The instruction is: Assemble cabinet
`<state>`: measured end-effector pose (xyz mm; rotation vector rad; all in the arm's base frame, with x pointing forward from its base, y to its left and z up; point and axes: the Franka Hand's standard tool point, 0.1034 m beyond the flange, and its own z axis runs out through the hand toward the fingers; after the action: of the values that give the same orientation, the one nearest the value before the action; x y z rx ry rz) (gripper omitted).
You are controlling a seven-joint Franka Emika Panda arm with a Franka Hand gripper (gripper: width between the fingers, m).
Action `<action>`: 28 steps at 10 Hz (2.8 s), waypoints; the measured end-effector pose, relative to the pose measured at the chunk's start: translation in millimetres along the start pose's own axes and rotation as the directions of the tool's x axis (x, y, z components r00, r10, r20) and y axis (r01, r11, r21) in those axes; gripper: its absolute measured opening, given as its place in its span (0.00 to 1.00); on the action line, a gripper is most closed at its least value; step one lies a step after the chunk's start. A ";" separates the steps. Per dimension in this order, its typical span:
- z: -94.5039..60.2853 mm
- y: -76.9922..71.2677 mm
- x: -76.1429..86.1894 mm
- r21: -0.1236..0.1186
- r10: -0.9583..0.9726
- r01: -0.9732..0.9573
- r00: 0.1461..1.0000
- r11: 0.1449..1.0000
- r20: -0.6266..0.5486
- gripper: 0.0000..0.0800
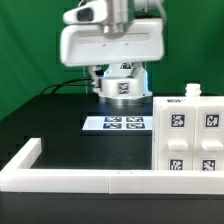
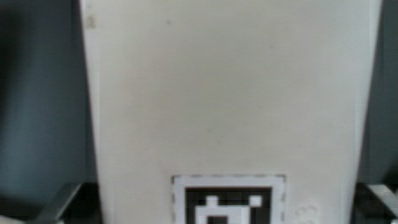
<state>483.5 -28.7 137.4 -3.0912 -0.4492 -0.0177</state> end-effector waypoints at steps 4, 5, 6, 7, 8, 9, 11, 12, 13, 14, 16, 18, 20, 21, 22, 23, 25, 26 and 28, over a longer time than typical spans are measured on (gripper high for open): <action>-19.6 -21.7 32.7 0.008 0.049 -0.049 0.999 0.999 0.015 0.70; -19.4 -21.8 32.6 0.008 0.049 -0.049 0.999 0.999 0.016 0.70; -19.2 -21.8 32.6 0.008 0.049 -0.049 0.999 0.999 0.016 0.70; -19.4 -22.5 32.9 0.008 0.048 -0.048 0.999 0.999 0.018 0.70; -21.5 -25.9 35.8 0.009 0.043 -0.044 0.999 0.999 0.018 0.70; -29.2 -32.6 45.3 0.012 0.056 -0.056 0.998 0.998 0.021 0.70; -39.7 -45.7 73.0 0.011 0.068 -0.068 0.998 0.998 0.003 0.70; -40.5 -50.6 84.3 0.011 0.068 -0.068 0.998 0.998 -0.003 0.70; -40.5 -54.8 96.1 0.010 0.065 -0.065 0.998 0.998 -0.010 0.70; -40.5 -59.2 105.0 0.009 0.075 -0.075 0.997 0.997 -0.016 0.70; -42.7 -60.1 117.0 0.011 0.099 -0.099 0.995 0.995 -0.003 0.70; -40.5 -57.8 134.4 0.009 0.097 -0.097 0.995 0.995 -0.008 0.70; -38.0 -57.9 132.5 0.009 0.098 -0.098 0.995 0.995 -0.003 0.70; -37.0 -57.9 132.3 0.009 0.098 -0.098 0.995 0.995 -0.001 0.70; -36.5 -58.0 132.3 0.009 0.098 -0.098 0.995 0.995 0.000 0.70; -36.5 -59.0 137.6 0.010 0.095 -0.095 0.996 0.995 -0.001 0.70; -36.0 -58.4 150.7 0.009 0.091 -0.091 0.996 0.996 -0.013 0.70; -34.0 -58.3 152.9 0.009 0.091 -0.091 0.996 0.996 -0.013 0.70; -32.4 -58.3 156.9 0.008 0.090 -0.089 0.996 0.996 -0.018 0.70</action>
Offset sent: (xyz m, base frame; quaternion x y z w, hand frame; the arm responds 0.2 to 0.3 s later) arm 0.0000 0.0000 0.0000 0.0000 0.0000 0.0000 1.0000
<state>617.1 71.2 173.0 -3.0979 -0.3091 -0.0435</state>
